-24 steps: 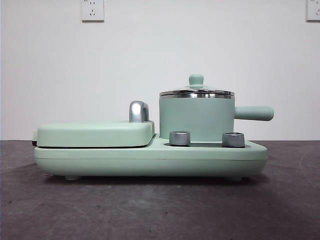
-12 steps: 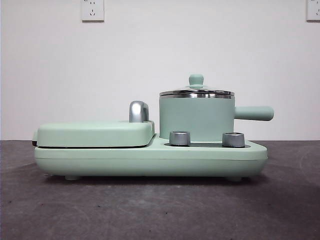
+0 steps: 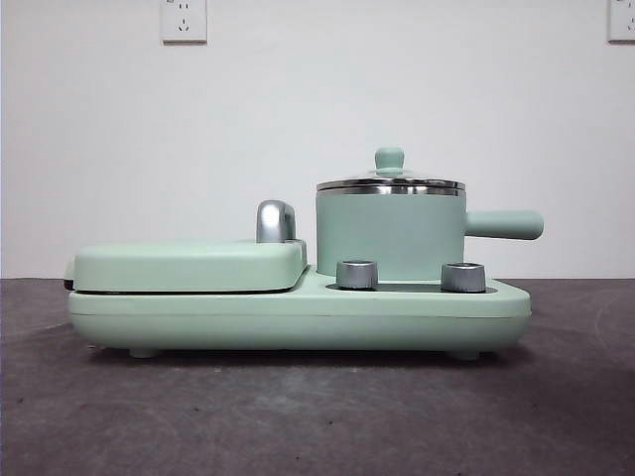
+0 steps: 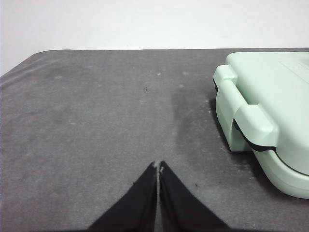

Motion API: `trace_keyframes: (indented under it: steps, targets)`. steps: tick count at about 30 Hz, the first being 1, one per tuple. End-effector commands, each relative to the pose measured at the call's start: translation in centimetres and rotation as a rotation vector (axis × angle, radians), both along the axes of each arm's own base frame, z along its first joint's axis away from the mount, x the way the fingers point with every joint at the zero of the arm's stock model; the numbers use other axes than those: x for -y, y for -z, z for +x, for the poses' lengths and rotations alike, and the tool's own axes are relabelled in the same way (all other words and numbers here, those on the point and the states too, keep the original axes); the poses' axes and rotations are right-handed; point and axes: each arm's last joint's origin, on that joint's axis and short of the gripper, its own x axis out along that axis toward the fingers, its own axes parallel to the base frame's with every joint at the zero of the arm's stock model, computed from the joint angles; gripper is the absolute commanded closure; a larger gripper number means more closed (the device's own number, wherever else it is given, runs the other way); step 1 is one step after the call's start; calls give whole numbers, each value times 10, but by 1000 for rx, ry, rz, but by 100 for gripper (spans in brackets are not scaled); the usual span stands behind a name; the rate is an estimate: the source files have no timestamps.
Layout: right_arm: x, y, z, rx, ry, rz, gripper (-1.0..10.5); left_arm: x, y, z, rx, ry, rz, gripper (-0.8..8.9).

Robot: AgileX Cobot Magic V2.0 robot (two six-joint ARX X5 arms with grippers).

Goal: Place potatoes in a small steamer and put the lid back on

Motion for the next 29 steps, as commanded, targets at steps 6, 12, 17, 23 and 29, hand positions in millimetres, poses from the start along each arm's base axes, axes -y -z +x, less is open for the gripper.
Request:
trace_keyframes:
  steps: [6,12,17,23,29]
  targets:
    - [0,1,1,15,-1,5,930,0,7,1,-22,-2,-3,808]
    - [0,1,1,18,-1,5,930,0,7,1,-22,-2,-3,808]
    - [0,1,1,18,-1,5,930,0,7,1,-22,-2,-3,808]
    - [0,1,1,18,-1,5,930,0,7,1,-22,-2,-3,808]
    - [0,1,1,18,-1,5,930,0,7,1,-22,-2,-3,808]
